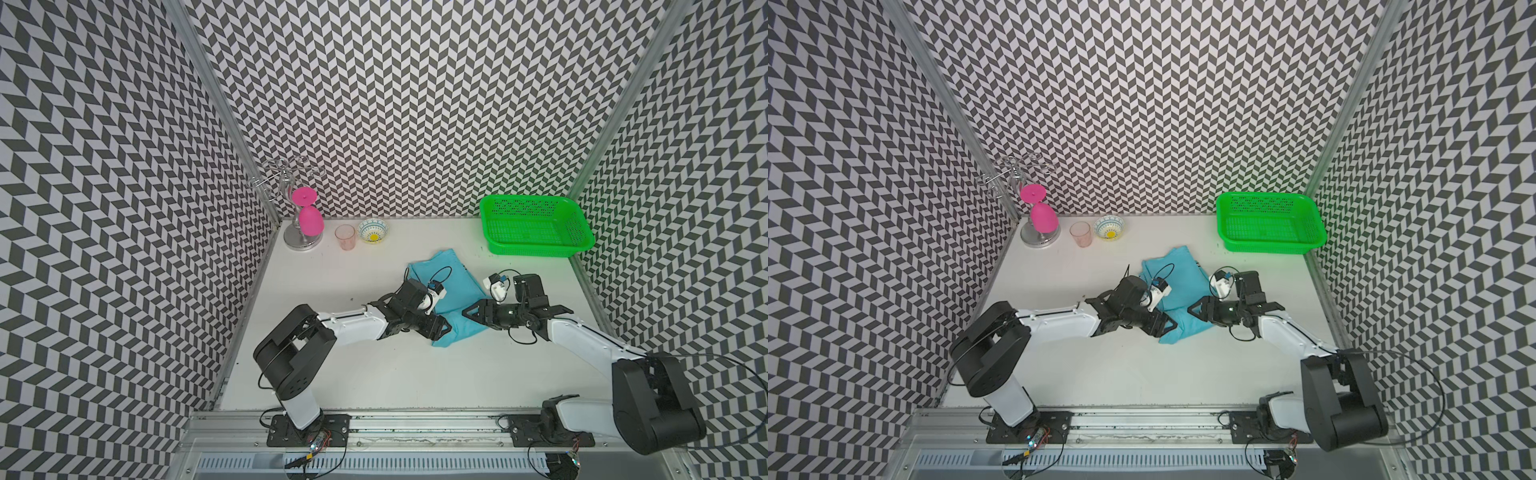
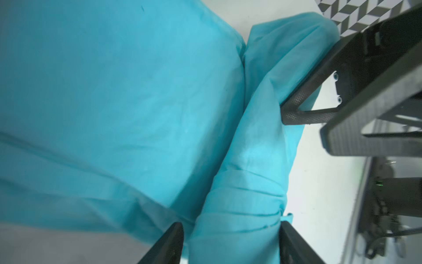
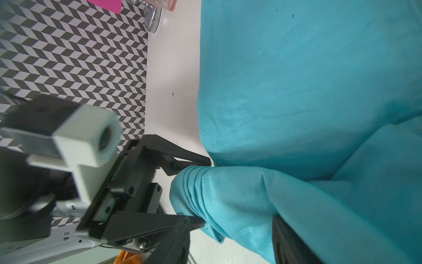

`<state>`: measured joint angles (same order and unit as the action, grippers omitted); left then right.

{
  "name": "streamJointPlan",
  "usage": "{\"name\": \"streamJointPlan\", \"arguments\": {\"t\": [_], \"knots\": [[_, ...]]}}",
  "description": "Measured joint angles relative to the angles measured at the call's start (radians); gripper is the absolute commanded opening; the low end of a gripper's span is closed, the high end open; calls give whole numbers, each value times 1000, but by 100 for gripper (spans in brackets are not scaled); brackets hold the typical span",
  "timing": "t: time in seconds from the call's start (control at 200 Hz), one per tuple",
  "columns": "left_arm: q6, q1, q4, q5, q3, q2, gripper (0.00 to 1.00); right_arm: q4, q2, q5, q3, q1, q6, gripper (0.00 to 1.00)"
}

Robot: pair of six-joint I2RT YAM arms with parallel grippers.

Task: Roll up the long pants
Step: Roll the long pant at the center of the board.

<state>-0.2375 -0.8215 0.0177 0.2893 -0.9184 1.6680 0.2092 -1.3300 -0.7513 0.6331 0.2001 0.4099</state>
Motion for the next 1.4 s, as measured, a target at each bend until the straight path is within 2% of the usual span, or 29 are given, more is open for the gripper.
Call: {"name": "streamJointPlan", "arguments": {"t": [0.08,0.24,0.516,0.586,0.611,0.656,0.686,0.736,0.776,0.911,1.121,1.287,1.402], "knots": [[68,-13,3,-53,3,-53,73,-1,-15,4,10,0,-3,61],[148,-32,-24,-46,4,-74,75,-1,-47,5,31,0,-11,61],[212,-32,-24,-34,-82,75,74,6,-85,11,71,-2,-29,61],[217,-22,-24,-29,-93,104,64,11,-92,11,79,-4,-33,61],[218,-18,-25,-22,-96,113,51,14,-95,11,82,-5,-36,61],[204,-10,-30,-2,-97,123,23,18,-99,11,87,-7,-40,61],[204,-4,-34,16,-97,127,11,22,-100,11,90,-8,-44,61],[192,9,-45,51,-97,132,3,27,-100,11,96,-10,-48,60],[180,20,-54,86,-97,135,2,31,-100,11,101,-15,-51,60],[70,48,-136,219,-80,158,2,59,-79,17,110,-45,-60,60],[-285,39,-459,423,72,173,5,141,47,31,118,-80,-79,61],[-570,-12,-703,475,195,173,9,179,163,19,113,-81,-79,61],[-704,-18,-808,474,282,161,12,179,220,-6,84,-80,-68,61]]}}
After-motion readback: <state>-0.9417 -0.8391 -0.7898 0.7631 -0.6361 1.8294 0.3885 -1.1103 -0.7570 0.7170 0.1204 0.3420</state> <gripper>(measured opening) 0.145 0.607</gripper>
